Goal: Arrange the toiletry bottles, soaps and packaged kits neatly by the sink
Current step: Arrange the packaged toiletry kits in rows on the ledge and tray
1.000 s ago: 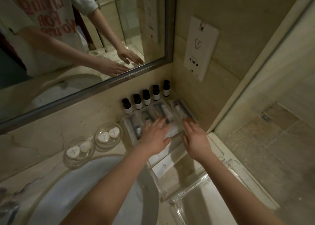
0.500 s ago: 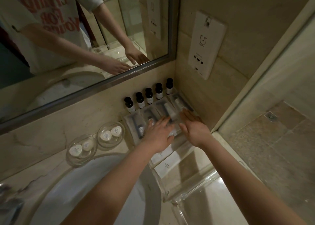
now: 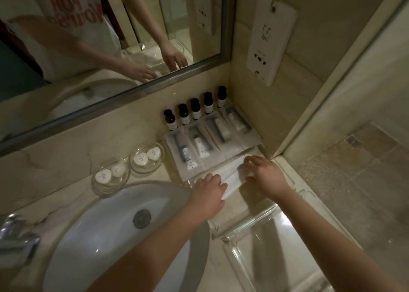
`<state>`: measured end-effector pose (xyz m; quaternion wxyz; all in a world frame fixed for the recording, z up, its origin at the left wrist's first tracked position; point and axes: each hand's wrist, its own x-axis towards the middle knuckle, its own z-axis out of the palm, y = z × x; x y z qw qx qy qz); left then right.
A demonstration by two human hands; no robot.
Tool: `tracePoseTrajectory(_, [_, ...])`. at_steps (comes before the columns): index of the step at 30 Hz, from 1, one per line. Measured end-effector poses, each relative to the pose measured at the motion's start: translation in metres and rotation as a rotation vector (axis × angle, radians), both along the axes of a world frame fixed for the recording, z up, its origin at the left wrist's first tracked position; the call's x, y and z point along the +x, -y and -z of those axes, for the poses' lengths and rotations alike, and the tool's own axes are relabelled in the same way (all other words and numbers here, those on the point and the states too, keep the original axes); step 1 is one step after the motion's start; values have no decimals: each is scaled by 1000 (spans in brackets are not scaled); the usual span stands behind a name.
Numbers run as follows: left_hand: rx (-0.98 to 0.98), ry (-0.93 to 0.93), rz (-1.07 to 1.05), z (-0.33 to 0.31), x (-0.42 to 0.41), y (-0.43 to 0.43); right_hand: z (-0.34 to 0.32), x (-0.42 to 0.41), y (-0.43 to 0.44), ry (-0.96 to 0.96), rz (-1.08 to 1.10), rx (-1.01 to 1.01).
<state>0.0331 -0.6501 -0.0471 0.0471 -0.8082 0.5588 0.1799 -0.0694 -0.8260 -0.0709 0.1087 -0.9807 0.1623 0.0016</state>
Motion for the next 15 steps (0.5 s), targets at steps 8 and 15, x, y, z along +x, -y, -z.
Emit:
tracePoseTrajectory(8, [18,96,-28,16,-7,2,9,-12,-2,-47,74,-78])
tracePoseTrajectory(15, [38,33,-55,18,-5,-1,12,-9,-9,-50,156,-80])
